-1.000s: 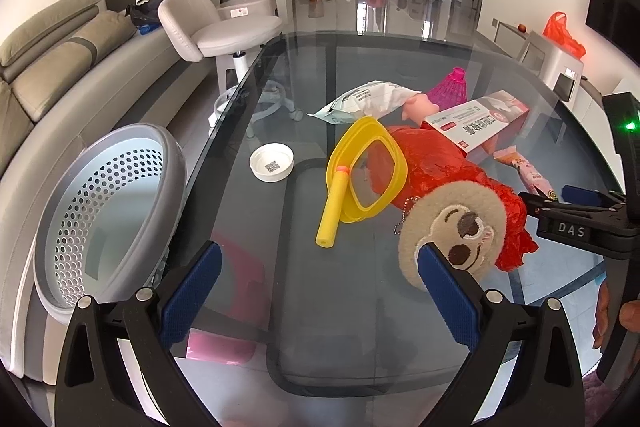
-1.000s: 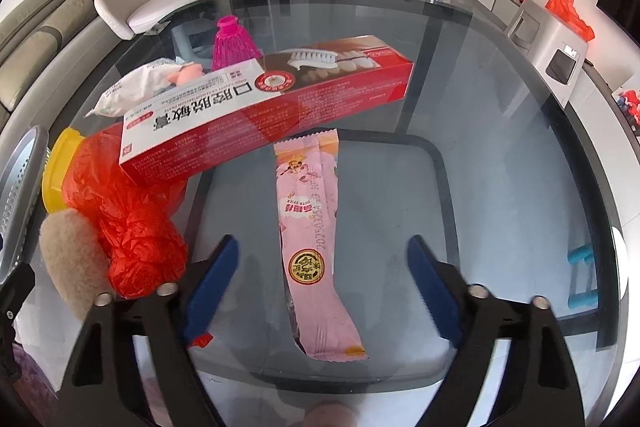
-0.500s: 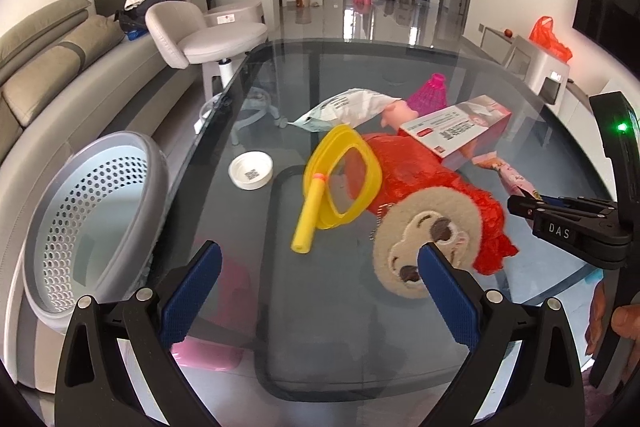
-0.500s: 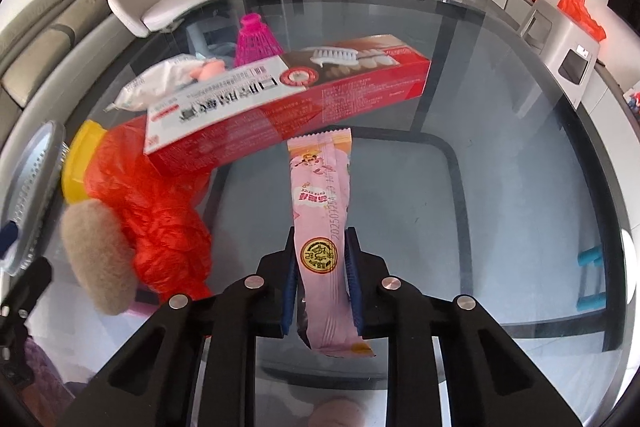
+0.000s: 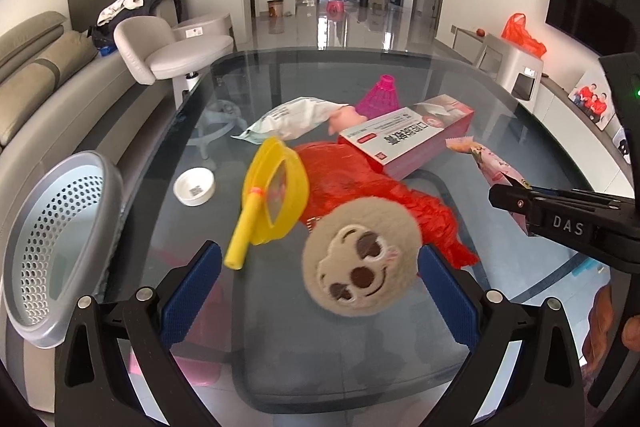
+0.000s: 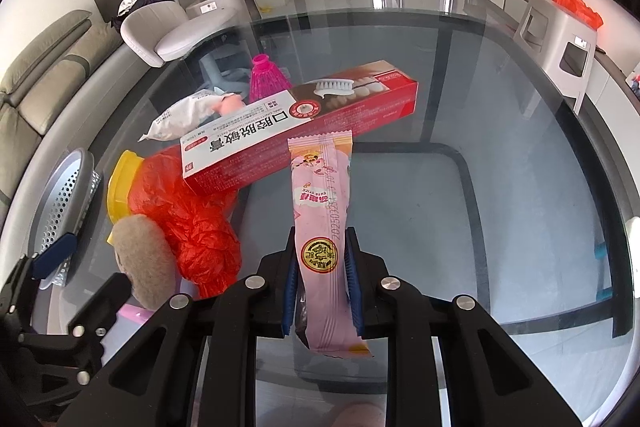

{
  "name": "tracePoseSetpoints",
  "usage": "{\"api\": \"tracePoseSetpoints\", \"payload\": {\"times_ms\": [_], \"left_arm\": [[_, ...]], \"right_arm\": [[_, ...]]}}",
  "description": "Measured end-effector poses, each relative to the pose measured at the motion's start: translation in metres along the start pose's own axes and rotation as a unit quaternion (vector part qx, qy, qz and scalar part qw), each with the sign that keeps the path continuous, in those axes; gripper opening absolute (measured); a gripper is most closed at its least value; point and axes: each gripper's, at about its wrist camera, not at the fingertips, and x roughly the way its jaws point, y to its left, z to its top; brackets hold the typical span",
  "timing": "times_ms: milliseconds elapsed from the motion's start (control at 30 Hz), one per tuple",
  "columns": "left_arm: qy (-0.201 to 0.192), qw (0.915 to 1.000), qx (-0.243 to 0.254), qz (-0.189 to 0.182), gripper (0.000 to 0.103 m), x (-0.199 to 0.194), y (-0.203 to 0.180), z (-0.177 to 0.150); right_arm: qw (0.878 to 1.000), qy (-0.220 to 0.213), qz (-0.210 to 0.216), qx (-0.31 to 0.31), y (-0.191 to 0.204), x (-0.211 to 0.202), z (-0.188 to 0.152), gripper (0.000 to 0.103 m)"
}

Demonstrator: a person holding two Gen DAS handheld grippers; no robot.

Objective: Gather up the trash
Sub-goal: 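Grasp the plush sloth with the left tool while the right tool holds the wrapper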

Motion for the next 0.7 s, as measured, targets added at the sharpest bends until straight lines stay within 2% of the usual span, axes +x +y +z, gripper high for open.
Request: {"api": "tracePoseSetpoints", "payload": {"times_ms": [267,333,400,500,700], "left_arm": [[0.027,0.9996,-0.001,-0.001,0.095,0.025,-0.009,-0.003],[0.028,0.9996,-0.005,-0.005,0.088,0.027,-0.008,-0.002],[0.032,0.9994,-0.003,-0.010,0.075,0.029,-0.009,-0.003],[0.037,0.9992,0.012,-0.012,0.062,0.031,-0.014,-0.005],[0.022,0.9994,0.019,-0.019,0.060,0.021,-0.015,-0.005]], "right_arm": [[1.000,-0.001,0.005,0.004,-0.005,-0.004,-0.003,0.021],[1.000,0.000,0.005,0.005,-0.006,-0.004,-0.004,0.021],[1.000,-0.001,0.005,0.006,-0.006,-0.004,-0.004,0.021],[1.000,-0.002,0.006,0.007,-0.006,-0.005,-0.003,0.021],[1.000,-0.004,0.005,0.005,-0.006,-0.006,-0.004,0.021]]}}
